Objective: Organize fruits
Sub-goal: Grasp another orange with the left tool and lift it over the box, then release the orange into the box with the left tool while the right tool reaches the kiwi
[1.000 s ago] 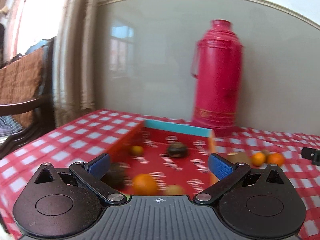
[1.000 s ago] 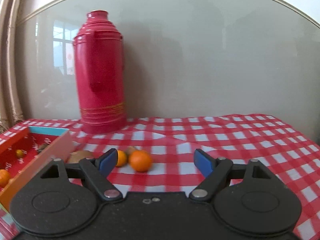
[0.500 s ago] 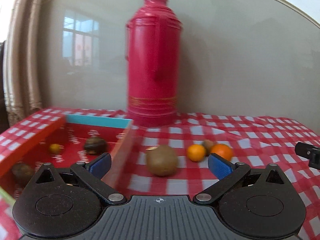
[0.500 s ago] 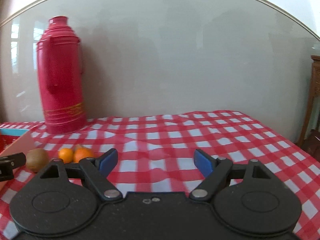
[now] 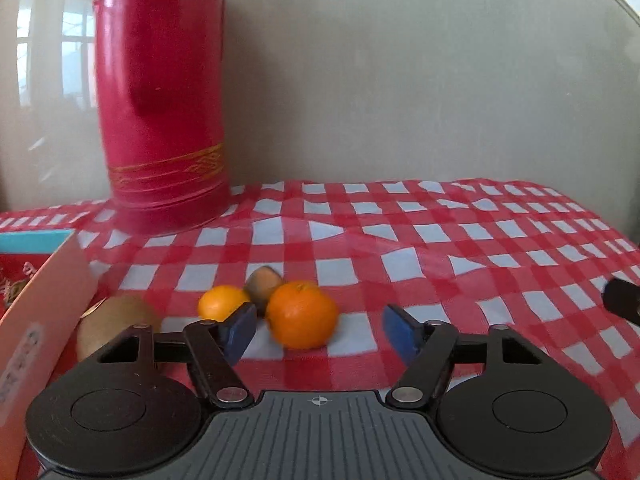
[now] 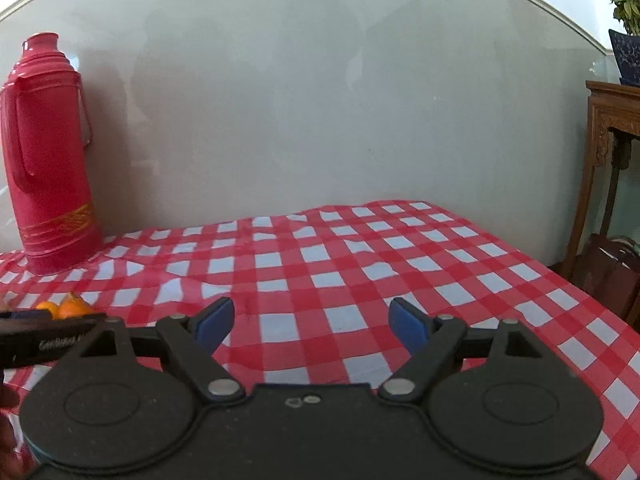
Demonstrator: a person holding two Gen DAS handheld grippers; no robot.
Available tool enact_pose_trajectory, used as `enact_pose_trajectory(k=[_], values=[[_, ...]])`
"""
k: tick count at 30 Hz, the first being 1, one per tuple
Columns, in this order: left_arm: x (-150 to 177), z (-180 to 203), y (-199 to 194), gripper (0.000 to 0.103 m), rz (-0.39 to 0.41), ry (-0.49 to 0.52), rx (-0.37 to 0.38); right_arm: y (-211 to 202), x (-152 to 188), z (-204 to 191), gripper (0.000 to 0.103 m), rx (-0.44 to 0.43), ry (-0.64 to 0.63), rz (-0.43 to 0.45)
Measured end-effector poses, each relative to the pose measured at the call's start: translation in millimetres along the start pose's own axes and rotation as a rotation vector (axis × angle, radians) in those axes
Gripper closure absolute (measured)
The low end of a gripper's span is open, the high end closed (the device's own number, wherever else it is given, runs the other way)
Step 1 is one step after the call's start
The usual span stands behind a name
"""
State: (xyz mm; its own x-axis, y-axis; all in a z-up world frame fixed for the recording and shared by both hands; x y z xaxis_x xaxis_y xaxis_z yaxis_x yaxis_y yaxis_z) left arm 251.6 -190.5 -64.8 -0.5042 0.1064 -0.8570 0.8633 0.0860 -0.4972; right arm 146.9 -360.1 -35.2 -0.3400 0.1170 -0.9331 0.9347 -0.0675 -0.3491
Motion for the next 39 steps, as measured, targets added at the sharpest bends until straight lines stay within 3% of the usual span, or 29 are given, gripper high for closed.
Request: enact_pose_trajectory(k=[3,5,12,17,29,39], values=[[-1,0,10,0.043,-0.042,-0.017,-0.005,1,1,5,0.025,0.001,0.005,-0.004],[-1,-7,15,0.061,-0.068,-0.044,-0.011,2,1,6,0.025,-0.001,0.013,-0.007],[5,-13,4,0.061,-0.058,-0.027,0.004,-1,0,-2,0.025,-0.019,0.015,-0.005],[-1,-35,-31,0.061,0.002,-0.008,-0.013,-3,-4,-17,0.025,-0.061,0.043,0.001],[5,-148,-76,0.061,0.058,-0.075,-0.162,-5,-3,-102,0.025,-0.198,-0.039,-0.004],[26,-216,-85,0.061,0.071,-0.119,-0.290,-6,5,-138,0.025,-0.252,-0.077,-0.019]])
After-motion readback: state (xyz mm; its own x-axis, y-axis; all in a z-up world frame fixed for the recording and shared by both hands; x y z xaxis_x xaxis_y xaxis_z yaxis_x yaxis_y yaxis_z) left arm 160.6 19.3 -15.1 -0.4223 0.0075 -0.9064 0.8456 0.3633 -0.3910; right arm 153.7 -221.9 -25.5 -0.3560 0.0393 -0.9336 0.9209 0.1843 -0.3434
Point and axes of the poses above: each gripper's, at about its wrist camera, not at the fingertips, and y roughly the way its jaws point, z to its right, x to its underside, the point moved 5 cm from there along y, roughly the way its jaws point, and after that the axes turned 13 degrees about -x, right-handed, at the moved point
